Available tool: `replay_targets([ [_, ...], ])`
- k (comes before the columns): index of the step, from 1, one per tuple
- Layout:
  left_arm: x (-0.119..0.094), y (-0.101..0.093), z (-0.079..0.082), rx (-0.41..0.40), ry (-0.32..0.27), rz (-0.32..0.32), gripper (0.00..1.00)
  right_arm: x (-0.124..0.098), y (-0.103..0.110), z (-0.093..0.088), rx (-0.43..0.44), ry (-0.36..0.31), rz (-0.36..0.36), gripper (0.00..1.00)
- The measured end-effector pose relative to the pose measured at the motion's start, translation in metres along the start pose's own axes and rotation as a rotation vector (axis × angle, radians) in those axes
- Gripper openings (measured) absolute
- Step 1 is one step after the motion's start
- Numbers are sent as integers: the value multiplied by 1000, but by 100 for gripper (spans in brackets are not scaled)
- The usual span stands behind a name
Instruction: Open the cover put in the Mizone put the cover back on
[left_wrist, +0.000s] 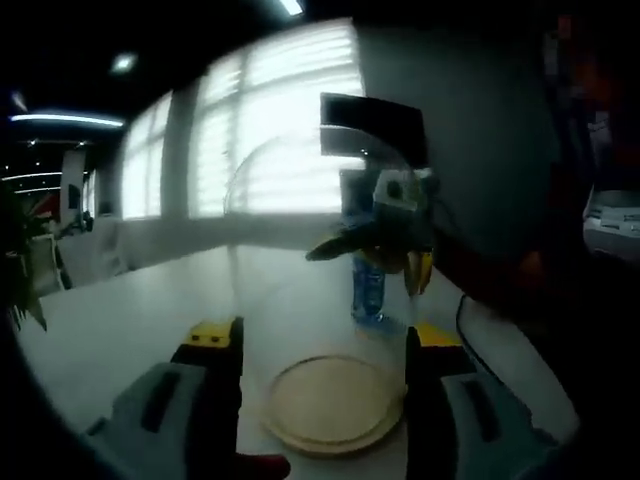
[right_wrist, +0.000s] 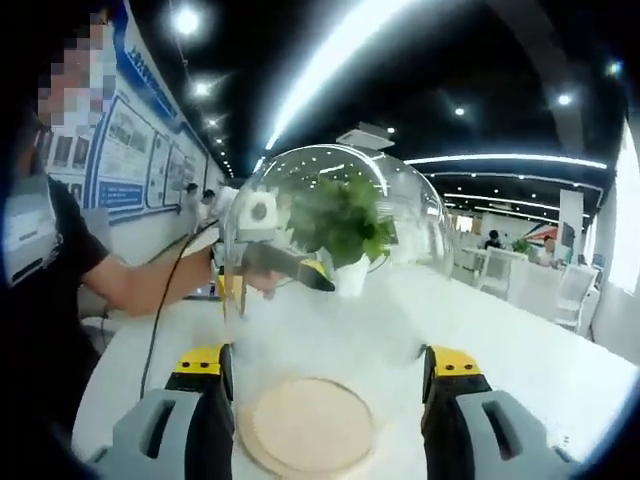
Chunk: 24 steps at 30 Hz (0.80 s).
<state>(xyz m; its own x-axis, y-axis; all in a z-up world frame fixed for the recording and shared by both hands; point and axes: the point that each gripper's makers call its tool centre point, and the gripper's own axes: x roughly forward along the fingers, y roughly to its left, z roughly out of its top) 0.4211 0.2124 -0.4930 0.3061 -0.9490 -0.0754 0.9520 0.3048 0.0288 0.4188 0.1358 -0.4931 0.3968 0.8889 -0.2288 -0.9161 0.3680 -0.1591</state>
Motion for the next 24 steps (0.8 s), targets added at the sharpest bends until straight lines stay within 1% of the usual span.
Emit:
replay_targets([
  [3,1,0,-1,0,-1,-9,56,3,-1,2,2,29,3,74],
  [6,1,-1,-1,0,4,-10,56,4,-1,2,-6,35,-3,76],
  [8,2,0,-1,-5,4,-9,57,4,0,2,5,35,-7,76],
  [12,3,1,-2,-36,-12,-12,58,4,0,2,15,13,-10,77],
  [13,4,1,-3,-39,-15,-11,58,5,0,2,31,2,-8,77],
  [24,5,0,-3,-43,-12,-5,59,8,0,3,60,-30,-4,79],
])
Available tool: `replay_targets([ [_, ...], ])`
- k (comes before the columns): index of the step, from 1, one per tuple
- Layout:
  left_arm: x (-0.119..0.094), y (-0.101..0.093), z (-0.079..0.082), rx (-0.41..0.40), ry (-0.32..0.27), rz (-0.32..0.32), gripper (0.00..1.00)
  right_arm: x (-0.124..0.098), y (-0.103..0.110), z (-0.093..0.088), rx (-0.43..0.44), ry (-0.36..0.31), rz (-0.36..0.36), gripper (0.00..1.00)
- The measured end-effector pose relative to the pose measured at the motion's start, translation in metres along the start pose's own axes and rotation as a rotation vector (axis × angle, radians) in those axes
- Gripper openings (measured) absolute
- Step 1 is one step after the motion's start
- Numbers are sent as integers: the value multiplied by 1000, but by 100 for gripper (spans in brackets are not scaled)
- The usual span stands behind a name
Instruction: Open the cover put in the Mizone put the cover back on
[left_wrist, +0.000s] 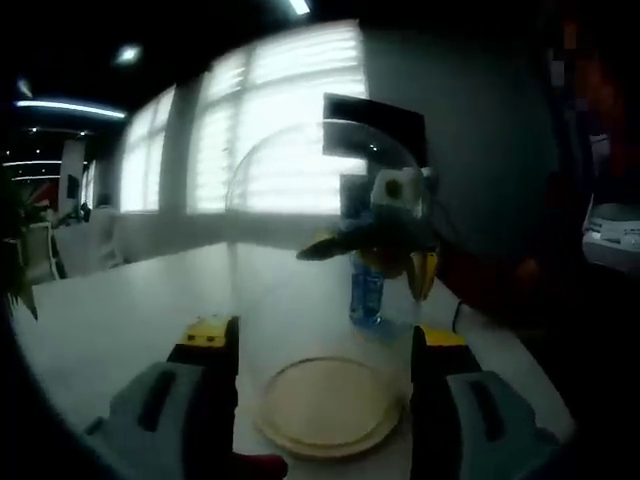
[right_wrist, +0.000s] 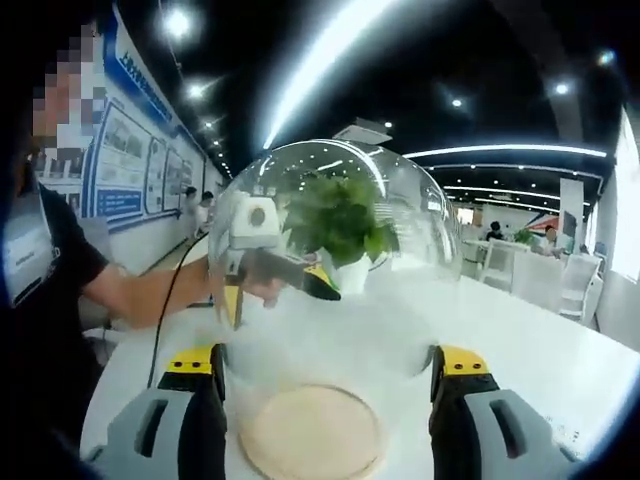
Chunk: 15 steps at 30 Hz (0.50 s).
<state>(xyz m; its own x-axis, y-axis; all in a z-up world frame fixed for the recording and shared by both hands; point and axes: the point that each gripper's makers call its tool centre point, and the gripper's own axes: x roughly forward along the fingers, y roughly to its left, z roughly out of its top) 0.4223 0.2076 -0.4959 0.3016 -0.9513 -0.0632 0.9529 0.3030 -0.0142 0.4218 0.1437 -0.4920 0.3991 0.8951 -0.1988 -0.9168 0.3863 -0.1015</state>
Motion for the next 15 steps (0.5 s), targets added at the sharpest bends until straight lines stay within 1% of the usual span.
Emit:
replay_targets([
  [4,0,0,0,4,2,1,59,0,0,0,2,-16,6,79],
  [9,1,-1,-1,20,11,4,60,1,-1,0,8,-15,6,80],
  [11,1,-1,3,52,1,6,60,2,0,0,10,-13,4,80],
  [14,0,-1,4,54,7,10,60,2,1,0,8,-9,2,80],
  [15,-1,-1,5,52,1,10,60,2,1,0,8,-8,0,80],
])
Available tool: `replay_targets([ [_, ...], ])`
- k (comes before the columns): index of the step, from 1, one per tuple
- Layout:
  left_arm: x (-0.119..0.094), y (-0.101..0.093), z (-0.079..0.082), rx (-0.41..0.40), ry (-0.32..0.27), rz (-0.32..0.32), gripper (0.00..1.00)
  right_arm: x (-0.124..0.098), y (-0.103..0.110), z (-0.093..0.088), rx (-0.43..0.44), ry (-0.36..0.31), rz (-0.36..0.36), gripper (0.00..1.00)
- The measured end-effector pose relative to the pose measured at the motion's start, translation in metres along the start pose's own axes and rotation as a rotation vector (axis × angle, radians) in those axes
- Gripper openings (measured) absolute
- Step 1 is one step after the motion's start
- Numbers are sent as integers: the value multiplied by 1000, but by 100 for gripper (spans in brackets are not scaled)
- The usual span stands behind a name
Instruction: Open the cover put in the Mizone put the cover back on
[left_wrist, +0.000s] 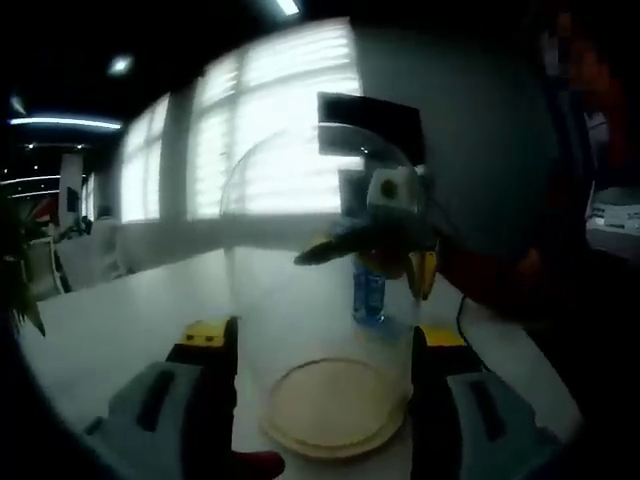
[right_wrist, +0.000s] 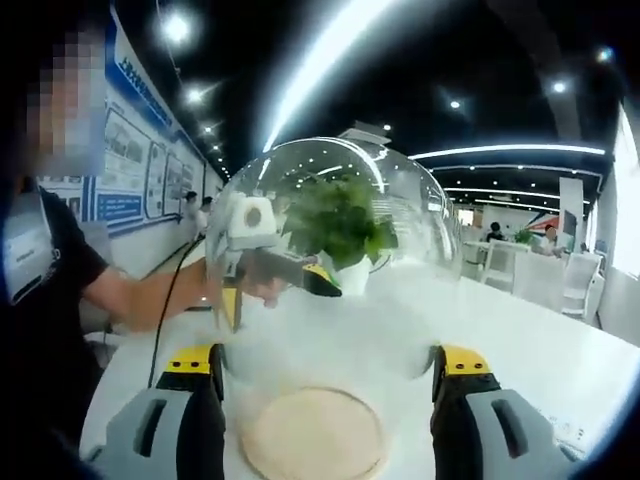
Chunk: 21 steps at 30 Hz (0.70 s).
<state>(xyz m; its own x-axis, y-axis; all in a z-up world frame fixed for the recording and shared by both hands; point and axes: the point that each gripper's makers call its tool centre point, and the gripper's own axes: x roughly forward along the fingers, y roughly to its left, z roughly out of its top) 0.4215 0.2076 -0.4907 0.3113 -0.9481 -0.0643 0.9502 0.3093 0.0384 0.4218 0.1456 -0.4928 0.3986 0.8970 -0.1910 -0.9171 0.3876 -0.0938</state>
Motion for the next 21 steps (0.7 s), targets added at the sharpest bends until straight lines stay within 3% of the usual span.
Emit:
replay_targets([
  [6,-5,3,11,-52,-61,-8,57,0,0,0,3,-1,-2,81],
  [21,1,1,14,-93,-86,-8,62,2,-1,-1,11,-13,-6,81],
])
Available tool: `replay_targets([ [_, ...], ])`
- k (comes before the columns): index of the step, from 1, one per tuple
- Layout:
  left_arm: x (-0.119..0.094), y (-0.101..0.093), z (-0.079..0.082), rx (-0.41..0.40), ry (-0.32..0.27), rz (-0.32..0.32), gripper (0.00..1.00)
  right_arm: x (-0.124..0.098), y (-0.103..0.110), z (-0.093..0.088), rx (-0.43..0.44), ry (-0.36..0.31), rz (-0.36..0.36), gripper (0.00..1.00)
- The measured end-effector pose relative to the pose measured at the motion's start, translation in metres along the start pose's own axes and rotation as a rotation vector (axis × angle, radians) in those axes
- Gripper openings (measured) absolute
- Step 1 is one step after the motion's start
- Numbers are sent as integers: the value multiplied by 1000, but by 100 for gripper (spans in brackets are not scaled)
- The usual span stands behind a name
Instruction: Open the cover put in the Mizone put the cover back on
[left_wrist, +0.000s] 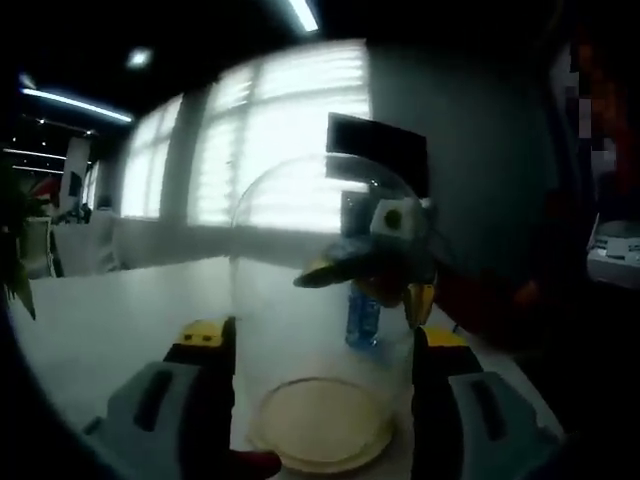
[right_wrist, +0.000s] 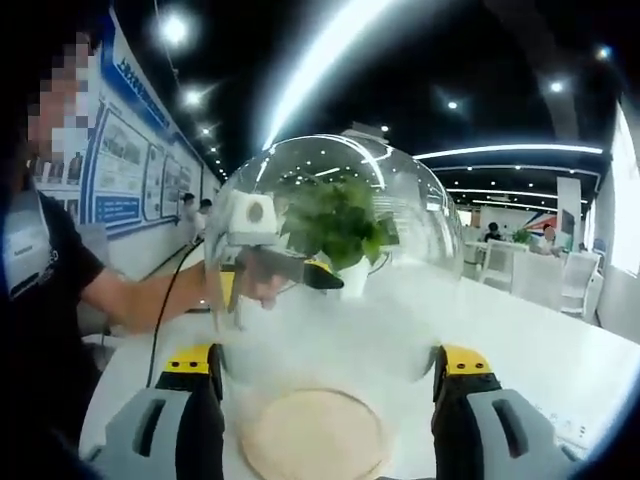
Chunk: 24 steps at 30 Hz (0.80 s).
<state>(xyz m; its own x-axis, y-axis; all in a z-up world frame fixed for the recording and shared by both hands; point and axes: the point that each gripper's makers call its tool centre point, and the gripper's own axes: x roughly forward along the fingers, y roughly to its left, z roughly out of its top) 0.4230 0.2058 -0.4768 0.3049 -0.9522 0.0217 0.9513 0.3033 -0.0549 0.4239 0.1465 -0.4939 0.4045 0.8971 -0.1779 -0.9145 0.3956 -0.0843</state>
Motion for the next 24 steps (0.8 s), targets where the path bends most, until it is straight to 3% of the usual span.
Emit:
replay_targets([
  [8,0,0,2,21,-18,-5,63,2,0,-2,18,-4,20,82],
  [15,3,-1,-8,93,23,-3,66,8,0,1,58,-49,34,85],
  [21,4,0,-1,33,-24,-4,68,11,0,3,74,-82,40,86],
  [24,6,1,-2,60,-16,15,67,11,0,3,74,-86,40,86],
])
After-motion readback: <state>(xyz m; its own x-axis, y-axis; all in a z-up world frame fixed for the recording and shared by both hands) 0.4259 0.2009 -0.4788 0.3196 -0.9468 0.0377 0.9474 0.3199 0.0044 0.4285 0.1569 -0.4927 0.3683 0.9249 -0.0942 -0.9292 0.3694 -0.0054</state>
